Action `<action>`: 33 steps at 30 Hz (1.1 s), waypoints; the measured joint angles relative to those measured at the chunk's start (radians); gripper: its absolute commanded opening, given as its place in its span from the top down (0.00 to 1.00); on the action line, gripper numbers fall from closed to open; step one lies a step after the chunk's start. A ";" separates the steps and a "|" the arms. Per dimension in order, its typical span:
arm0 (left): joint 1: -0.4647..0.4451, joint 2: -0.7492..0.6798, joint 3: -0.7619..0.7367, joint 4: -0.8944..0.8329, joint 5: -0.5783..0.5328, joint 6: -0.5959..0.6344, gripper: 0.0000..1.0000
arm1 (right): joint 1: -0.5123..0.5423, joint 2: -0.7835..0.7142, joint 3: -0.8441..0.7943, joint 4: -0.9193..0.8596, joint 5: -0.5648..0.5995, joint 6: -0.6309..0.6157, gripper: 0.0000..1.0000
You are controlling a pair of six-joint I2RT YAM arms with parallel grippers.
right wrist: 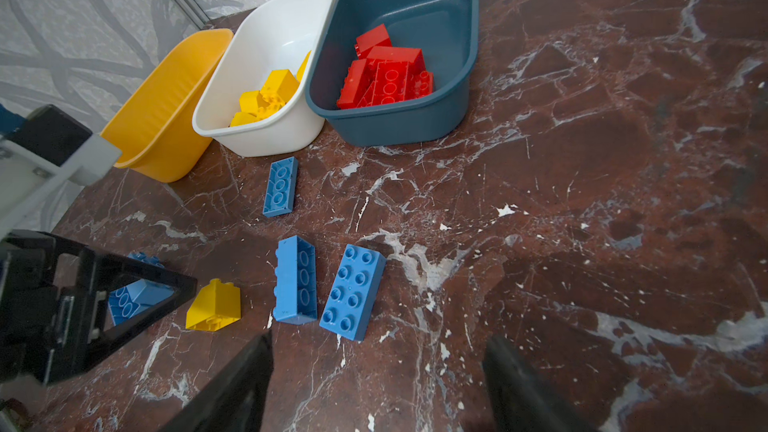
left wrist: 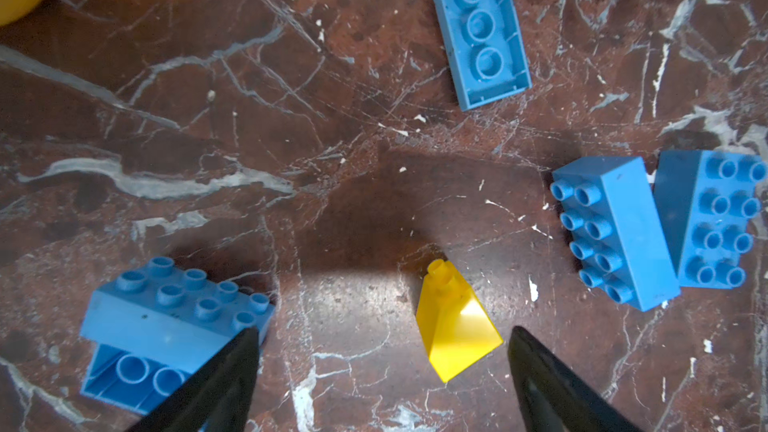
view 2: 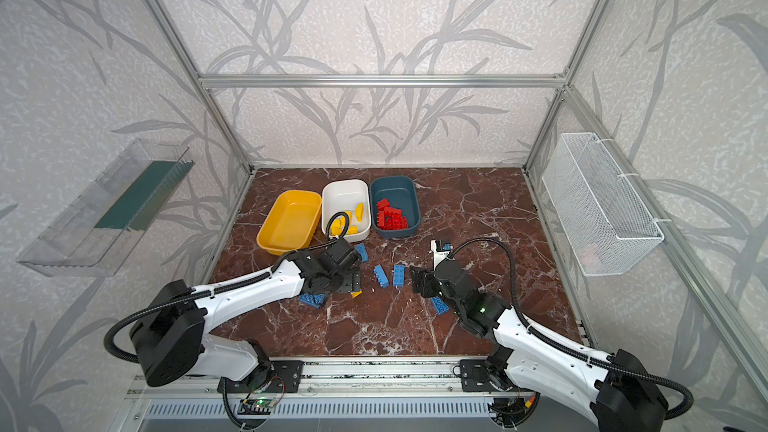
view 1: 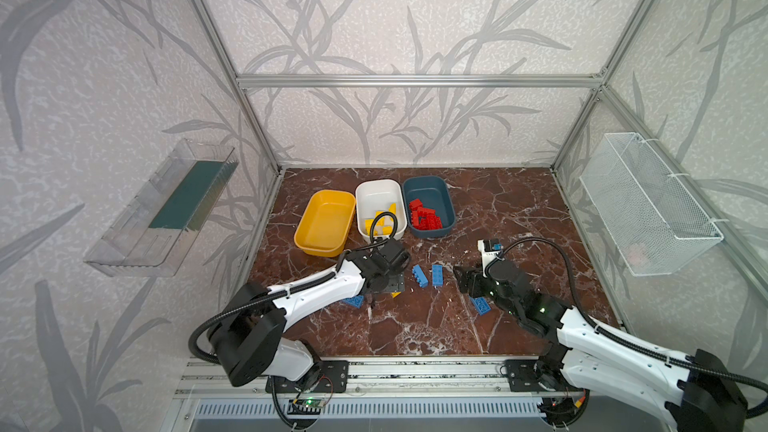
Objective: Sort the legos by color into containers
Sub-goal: 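Close the left gripper on the yellow slope brick and lift it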
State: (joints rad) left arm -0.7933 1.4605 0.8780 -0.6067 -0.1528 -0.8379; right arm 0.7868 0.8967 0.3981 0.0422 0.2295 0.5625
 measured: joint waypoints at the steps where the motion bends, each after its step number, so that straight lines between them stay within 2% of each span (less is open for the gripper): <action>1: -0.005 0.024 0.014 0.000 -0.002 -0.009 0.12 | 0.000 -0.005 -0.009 0.009 0.002 0.004 0.19; 8: -0.017 0.159 0.093 0.018 -0.003 -0.053 0.21 | -0.014 -0.046 -0.043 0.029 0.007 0.026 0.20; 13: -0.018 0.219 0.110 0.017 -0.004 -0.069 0.24 | -0.017 -0.075 -0.060 0.041 0.010 0.040 0.19; 16: -0.018 0.241 0.111 0.007 -0.009 -0.082 0.29 | -0.019 -0.080 -0.064 0.044 0.014 0.047 0.19; 21: -0.023 0.247 0.110 0.000 -0.015 -0.100 0.42 | -0.022 -0.080 -0.066 0.045 0.016 0.054 0.19; 33: -0.040 0.231 0.079 -0.008 -0.024 -0.107 0.51 | -0.027 -0.077 -0.066 0.051 0.016 0.058 0.20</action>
State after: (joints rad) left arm -0.8330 1.6913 0.9569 -0.6151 -0.1768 -0.9447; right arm 0.7593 0.8192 0.3325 0.0937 0.2459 0.6209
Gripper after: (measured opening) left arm 0.518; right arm 0.806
